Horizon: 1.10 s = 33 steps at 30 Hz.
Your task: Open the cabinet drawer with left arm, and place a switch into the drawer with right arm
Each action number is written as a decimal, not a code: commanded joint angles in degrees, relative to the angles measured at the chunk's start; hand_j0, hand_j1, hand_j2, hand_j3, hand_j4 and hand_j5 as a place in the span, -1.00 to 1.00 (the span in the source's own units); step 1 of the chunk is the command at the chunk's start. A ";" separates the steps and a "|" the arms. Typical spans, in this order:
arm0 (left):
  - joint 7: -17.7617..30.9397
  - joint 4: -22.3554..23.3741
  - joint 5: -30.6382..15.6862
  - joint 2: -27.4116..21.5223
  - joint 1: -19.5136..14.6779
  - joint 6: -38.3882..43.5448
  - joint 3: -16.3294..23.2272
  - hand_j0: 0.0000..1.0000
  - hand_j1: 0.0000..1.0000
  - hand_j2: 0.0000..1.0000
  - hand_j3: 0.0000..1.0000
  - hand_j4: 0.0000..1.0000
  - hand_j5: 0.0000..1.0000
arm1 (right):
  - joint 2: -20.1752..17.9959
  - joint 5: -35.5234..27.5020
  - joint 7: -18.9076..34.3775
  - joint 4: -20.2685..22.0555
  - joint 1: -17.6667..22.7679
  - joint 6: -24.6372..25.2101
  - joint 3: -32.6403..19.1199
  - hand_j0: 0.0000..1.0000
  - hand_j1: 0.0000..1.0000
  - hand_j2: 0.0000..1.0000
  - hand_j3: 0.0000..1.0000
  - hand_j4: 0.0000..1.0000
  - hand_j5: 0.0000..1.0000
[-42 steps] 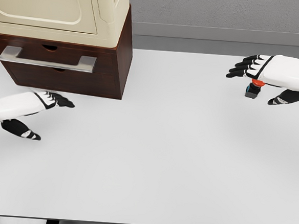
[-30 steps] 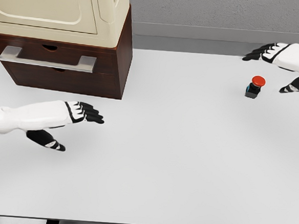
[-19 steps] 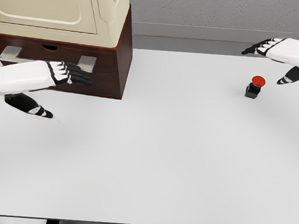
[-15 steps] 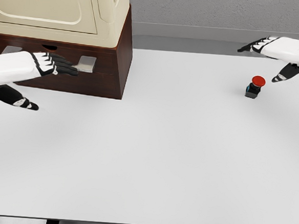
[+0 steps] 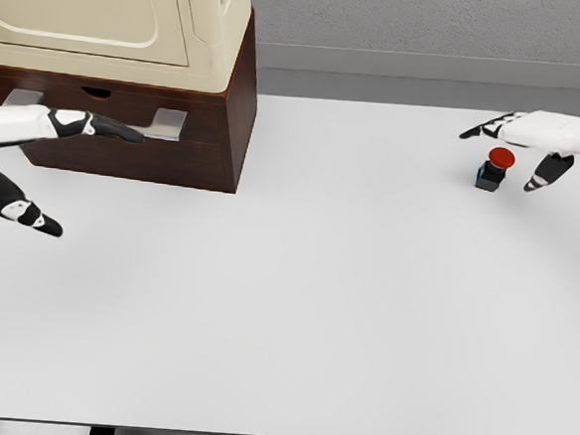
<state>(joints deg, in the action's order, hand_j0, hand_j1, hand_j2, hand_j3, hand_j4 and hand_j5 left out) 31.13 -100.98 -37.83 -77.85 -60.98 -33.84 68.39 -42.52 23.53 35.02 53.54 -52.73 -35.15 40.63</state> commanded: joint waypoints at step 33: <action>-5.29 2.36 3.82 2.18 0.25 27.60 -1.95 1.00 1.00 1.00 1.00 1.00 1.00 | 6.75 9.25 -0.02 -12.14 -3.78 0.15 0.24 1.00 1.00 1.00 1.00 1.00 1.00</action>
<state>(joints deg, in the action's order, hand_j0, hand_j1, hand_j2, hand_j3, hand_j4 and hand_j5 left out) 26.15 -99.29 -33.88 -75.61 -60.74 -6.59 66.56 -36.23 32.25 35.02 42.23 -56.51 -35.14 40.97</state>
